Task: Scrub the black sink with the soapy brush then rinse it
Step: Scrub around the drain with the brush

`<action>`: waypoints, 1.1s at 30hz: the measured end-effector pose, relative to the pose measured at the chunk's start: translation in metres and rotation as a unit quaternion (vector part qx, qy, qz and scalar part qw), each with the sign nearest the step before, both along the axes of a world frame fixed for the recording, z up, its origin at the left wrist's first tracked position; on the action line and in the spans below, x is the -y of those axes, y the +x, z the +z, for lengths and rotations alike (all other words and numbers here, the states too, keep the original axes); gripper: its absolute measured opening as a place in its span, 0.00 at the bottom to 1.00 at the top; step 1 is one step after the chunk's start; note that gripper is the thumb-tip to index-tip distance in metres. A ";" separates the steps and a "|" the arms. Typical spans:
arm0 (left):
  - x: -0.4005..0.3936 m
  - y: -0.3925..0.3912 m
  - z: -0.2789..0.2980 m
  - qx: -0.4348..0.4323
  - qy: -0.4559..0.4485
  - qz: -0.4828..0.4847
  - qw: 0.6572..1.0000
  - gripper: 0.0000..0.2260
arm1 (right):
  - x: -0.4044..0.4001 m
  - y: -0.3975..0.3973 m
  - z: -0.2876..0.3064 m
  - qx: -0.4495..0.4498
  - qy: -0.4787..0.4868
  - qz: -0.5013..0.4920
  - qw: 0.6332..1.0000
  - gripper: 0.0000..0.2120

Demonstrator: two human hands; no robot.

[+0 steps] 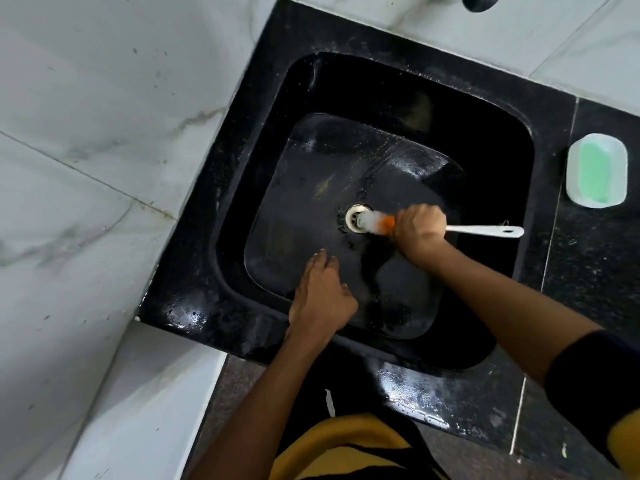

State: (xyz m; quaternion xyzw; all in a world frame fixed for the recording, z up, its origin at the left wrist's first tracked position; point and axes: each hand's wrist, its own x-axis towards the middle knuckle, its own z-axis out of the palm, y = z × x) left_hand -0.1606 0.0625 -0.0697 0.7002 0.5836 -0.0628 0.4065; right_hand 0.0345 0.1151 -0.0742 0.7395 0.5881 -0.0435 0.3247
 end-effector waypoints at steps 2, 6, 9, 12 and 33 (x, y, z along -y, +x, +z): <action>0.000 0.002 -0.001 0.002 0.005 -0.006 1.000 0.29 | -0.014 -0.003 0.003 0.026 0.007 0.016 1.000 0.13; 0.000 0.001 0.000 0.003 0.015 -0.006 1.000 0.28 | 0.010 -0.018 -0.005 -0.034 -0.032 0.129 0.991 0.14; 0.000 0.000 0.000 0.008 0.018 -0.006 1.000 0.28 | 0.001 0.006 0.003 0.002 -0.002 0.055 0.999 0.13; 0.001 0.002 0.000 0.011 0.018 -0.007 1.000 0.28 | -0.005 0.002 0.000 0.004 0.011 0.011 1.000 0.15; 0.003 0.057 0.020 0.272 -0.254 0.286 0.883 0.13 | 0.031 -0.062 0.026 -0.657 0.299 -0.565 0.400 0.18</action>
